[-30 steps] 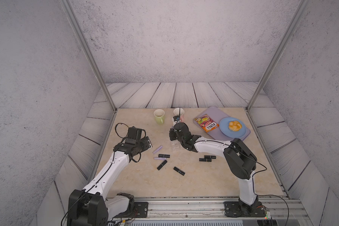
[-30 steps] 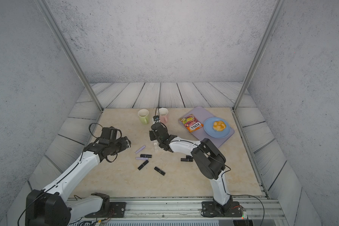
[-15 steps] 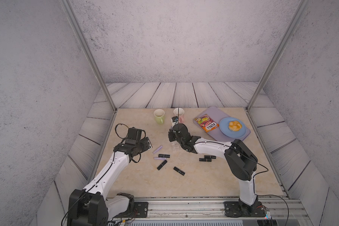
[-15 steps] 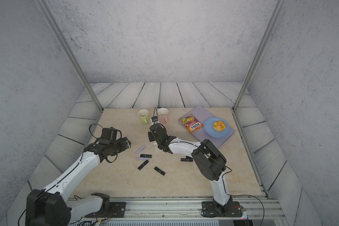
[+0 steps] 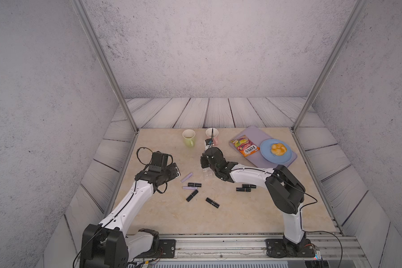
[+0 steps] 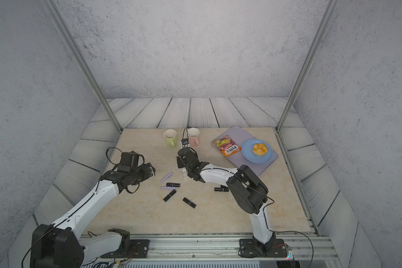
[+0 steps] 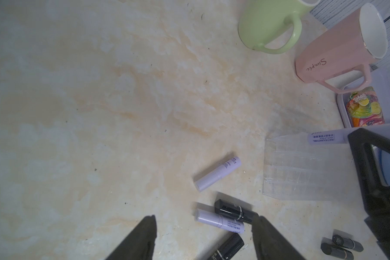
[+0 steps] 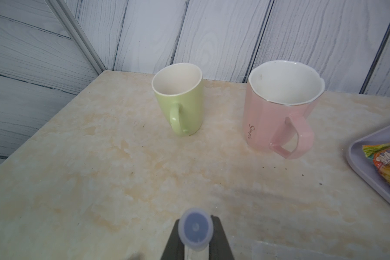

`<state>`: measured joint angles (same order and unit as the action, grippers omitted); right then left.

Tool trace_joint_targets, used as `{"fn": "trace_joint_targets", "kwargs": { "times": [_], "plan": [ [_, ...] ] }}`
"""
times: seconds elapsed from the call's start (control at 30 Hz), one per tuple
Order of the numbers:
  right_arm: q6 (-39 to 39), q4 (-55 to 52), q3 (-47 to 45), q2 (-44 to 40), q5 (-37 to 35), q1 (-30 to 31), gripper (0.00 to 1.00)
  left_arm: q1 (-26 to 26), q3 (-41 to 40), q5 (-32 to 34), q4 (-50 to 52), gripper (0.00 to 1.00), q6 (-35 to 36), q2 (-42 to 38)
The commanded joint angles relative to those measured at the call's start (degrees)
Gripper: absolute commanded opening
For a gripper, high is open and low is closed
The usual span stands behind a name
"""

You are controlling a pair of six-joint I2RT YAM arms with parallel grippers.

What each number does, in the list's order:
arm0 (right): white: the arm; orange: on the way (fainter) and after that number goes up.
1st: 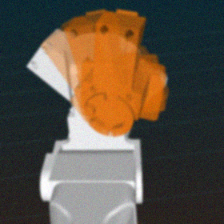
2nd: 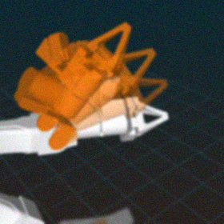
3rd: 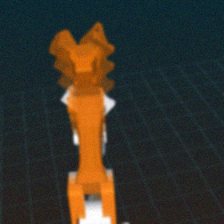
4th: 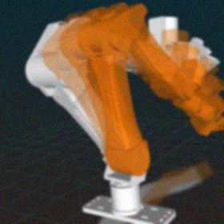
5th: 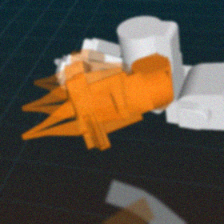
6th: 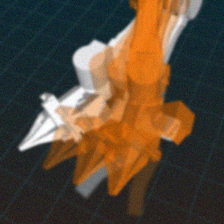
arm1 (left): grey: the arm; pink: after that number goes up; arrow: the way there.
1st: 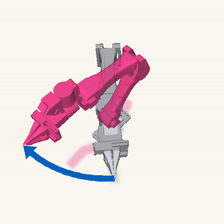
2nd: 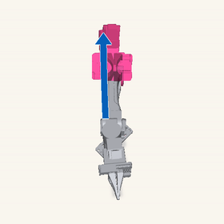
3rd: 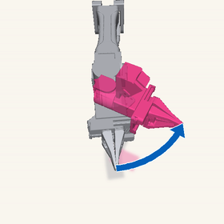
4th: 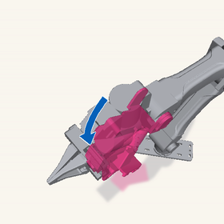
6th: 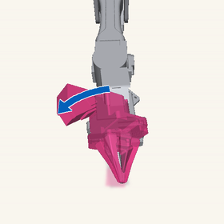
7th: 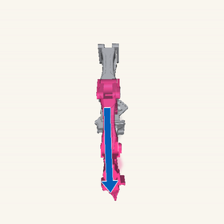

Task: Arrange the lipsticks in the organizer
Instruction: Place the lipstick in the storage box.

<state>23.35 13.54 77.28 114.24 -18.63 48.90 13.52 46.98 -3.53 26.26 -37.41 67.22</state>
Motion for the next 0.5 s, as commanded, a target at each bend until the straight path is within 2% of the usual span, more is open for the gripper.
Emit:
{"fn": "trace_joint_targets", "kwargs": {
  "times": [0.0, 0.47],
  "plan": [
    [0.82, -1.22, -0.17, 1.93, -0.49, 0.23, 0.00, -0.51, -1.00, -0.56, -0.92, 0.72, -0.03, 0.10],
    [0.43, -3.36, 0.95, 1.73, 0.25, 1.72, 0.00, -0.60, -1.32, -0.60, -1.54, 0.71, -0.03, -0.15]
  ]
}}
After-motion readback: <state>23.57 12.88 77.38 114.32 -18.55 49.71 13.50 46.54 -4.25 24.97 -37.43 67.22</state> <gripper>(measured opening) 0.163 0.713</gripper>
